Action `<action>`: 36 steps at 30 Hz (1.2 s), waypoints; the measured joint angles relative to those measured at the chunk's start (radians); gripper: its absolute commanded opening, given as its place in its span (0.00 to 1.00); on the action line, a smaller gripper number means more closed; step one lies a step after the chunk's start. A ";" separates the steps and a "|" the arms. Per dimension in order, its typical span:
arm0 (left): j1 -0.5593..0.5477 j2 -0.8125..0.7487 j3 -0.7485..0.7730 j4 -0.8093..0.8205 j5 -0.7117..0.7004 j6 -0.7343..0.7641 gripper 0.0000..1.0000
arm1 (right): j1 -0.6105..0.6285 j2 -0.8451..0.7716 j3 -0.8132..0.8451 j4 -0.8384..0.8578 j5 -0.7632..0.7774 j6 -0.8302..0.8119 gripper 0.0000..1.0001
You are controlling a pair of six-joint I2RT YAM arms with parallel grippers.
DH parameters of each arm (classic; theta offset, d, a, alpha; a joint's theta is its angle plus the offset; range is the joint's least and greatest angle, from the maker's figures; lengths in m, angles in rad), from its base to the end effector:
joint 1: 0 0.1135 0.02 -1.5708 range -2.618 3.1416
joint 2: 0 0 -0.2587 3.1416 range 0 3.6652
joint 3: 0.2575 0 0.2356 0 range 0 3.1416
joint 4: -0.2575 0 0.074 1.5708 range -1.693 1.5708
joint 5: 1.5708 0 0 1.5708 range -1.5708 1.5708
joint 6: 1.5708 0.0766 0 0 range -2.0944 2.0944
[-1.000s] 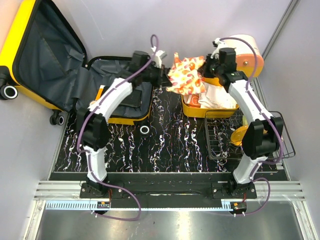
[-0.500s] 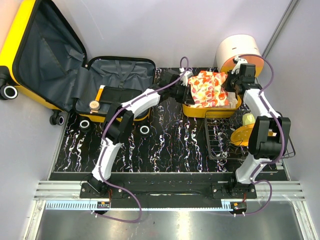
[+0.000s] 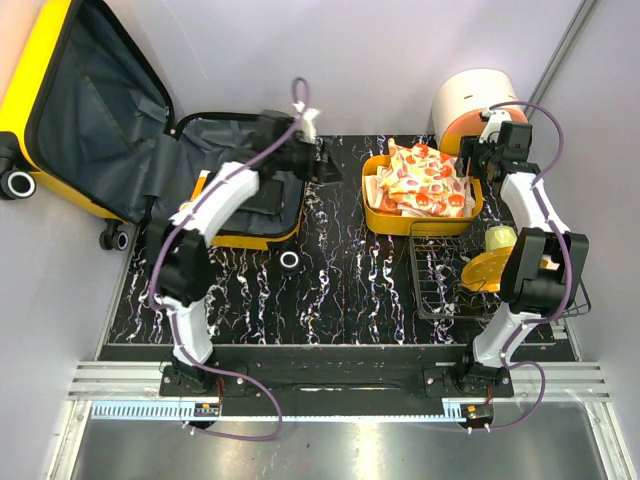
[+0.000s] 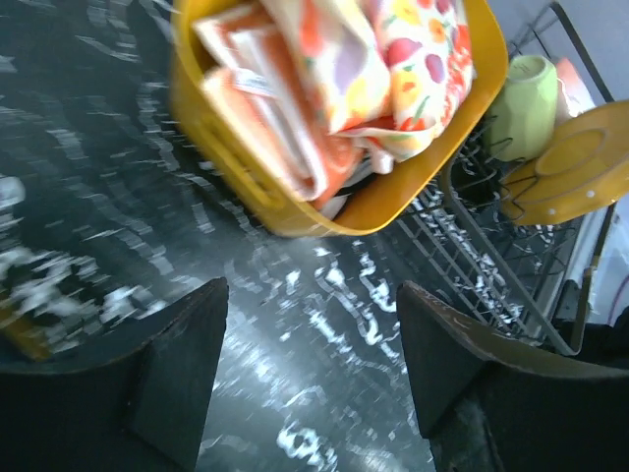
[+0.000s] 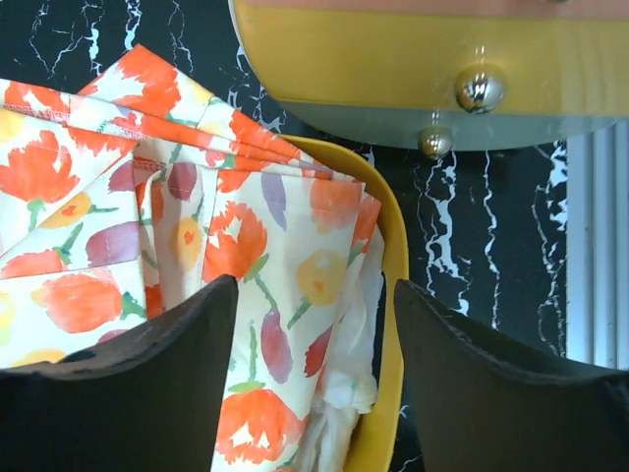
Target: Open, take out, and arrange the luggage
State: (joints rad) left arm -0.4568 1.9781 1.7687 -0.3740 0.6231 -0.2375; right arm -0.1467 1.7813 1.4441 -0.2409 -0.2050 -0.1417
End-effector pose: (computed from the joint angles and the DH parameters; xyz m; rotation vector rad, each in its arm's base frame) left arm 0.4034 -0.2481 0.2873 0.6169 2.1351 -1.0641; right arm 0.4313 -0.0480 0.2663 -0.1134 2.1327 0.0511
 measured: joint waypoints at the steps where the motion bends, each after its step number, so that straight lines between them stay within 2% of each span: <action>1: 0.032 -0.036 -0.018 -0.010 0.003 0.016 0.73 | -0.002 0.000 0.011 -0.008 -0.004 -0.007 0.76; 5: 0.161 -0.179 -0.084 -0.054 0.006 0.077 0.73 | -0.004 -0.005 0.051 -0.060 -0.051 -0.010 0.70; 8: 0.213 -0.239 -0.132 -0.068 0.006 0.099 0.72 | -0.004 -0.007 0.086 -0.127 -0.112 0.020 0.75; 11: 0.222 -0.249 -0.169 -0.088 0.006 0.109 0.72 | -0.004 -0.013 0.097 -0.190 -0.192 0.093 0.77; 18: 0.222 -0.249 -0.223 -0.129 0.006 0.116 0.72 | -0.004 -0.014 0.081 -0.264 -0.336 0.287 0.74; 24: 0.225 -0.249 -0.223 -0.129 0.005 0.116 0.72 | 0.002 0.017 0.079 -0.273 -0.387 0.396 0.75; 28: 0.229 -0.249 -0.225 -0.129 0.004 0.116 0.72 | 0.014 0.057 0.079 -0.281 -0.379 0.428 0.57; 29: 0.230 -0.250 -0.225 -0.129 0.004 0.116 0.72 | 0.016 0.063 0.079 -0.282 -0.379 0.428 0.45; 31: 0.234 -0.253 -0.225 -0.129 0.002 0.116 0.72 | 0.021 0.068 0.079 -0.283 -0.379 0.436 0.36; 32: 0.236 -0.255 -0.226 -0.129 0.002 0.116 0.72 | 0.022 0.068 0.080 -0.284 -0.379 0.435 0.28; 36: 0.238 -0.267 -0.240 -0.126 0.001 0.116 0.72 | 0.031 0.068 0.087 -0.275 -0.384 0.455 0.10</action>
State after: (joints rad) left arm -0.2192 1.7115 1.5291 -0.4999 0.6243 -0.1215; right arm -0.1158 1.8488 1.5311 -0.5159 -0.5888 0.3130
